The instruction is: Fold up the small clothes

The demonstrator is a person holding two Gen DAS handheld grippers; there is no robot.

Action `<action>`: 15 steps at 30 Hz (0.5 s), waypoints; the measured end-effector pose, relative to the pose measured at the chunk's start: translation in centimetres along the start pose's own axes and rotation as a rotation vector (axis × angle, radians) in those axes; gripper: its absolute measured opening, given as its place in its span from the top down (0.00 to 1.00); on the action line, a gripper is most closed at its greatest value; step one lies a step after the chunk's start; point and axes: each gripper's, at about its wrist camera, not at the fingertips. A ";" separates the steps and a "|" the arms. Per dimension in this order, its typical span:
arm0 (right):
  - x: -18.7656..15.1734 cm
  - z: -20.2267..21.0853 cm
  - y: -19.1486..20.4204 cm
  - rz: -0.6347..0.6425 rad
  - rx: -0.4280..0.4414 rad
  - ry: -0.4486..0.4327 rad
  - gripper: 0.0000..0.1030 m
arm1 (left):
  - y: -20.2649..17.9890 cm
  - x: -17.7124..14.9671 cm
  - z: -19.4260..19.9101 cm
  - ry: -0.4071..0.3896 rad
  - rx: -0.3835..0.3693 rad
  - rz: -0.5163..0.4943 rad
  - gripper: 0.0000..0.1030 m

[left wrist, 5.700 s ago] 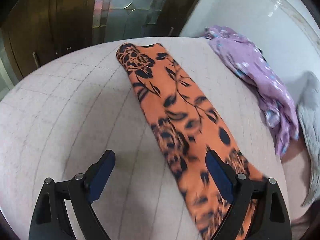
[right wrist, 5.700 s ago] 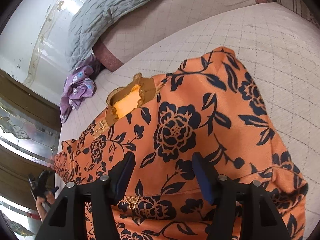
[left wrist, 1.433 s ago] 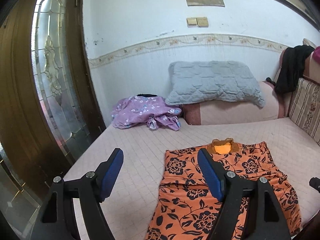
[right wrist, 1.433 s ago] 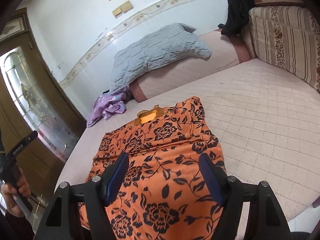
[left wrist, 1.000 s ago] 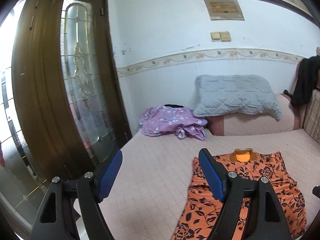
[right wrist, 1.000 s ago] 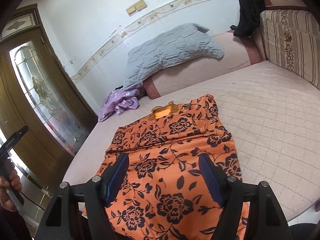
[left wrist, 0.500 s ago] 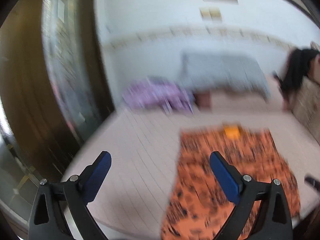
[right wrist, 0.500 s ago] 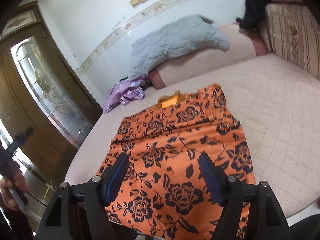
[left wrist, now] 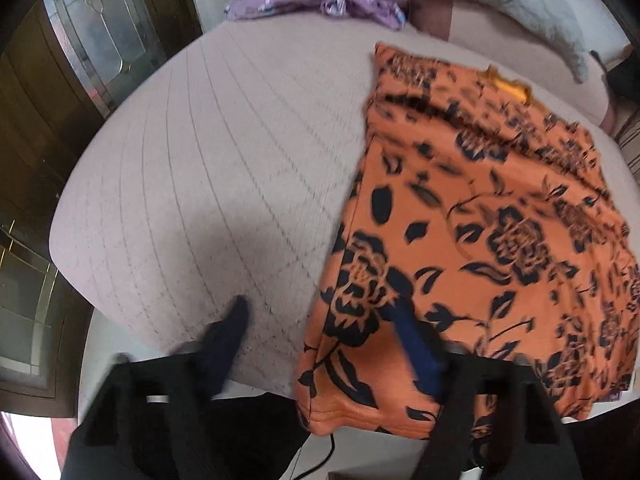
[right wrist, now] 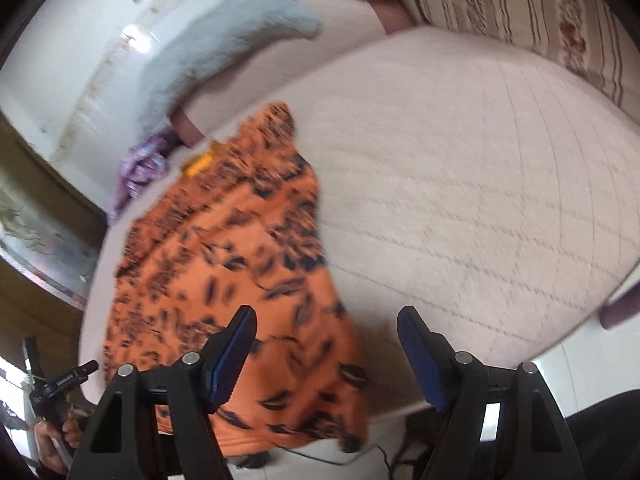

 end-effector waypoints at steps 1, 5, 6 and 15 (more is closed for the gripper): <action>-0.2 -0.8 0.0 0.010 -0.022 0.030 0.27 | 0.0 -0.1 -0.6 0.018 -0.002 -0.001 0.58; -1.1 -3.3 0.4 0.050 -0.088 0.126 0.28 | -0.1 -0.7 -1.2 0.021 -0.024 -0.001 0.64; -1.3 -3.3 0.8 0.076 -0.116 0.115 0.30 | -0.2 -0.7 -1.2 0.018 -0.020 -0.011 0.63; -2.8 -2.9 4.5 0.273 -0.146 0.110 0.90 | 0.4 -1.4 -1.0 0.029 -0.118 -0.036 0.86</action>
Point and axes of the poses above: each gripper's, at about its wrist camera, not at the fingertips, and z roughly against the way its jaws point, y to its left, x to its top, and after that the axes turned 6 degrees about y, right-handed
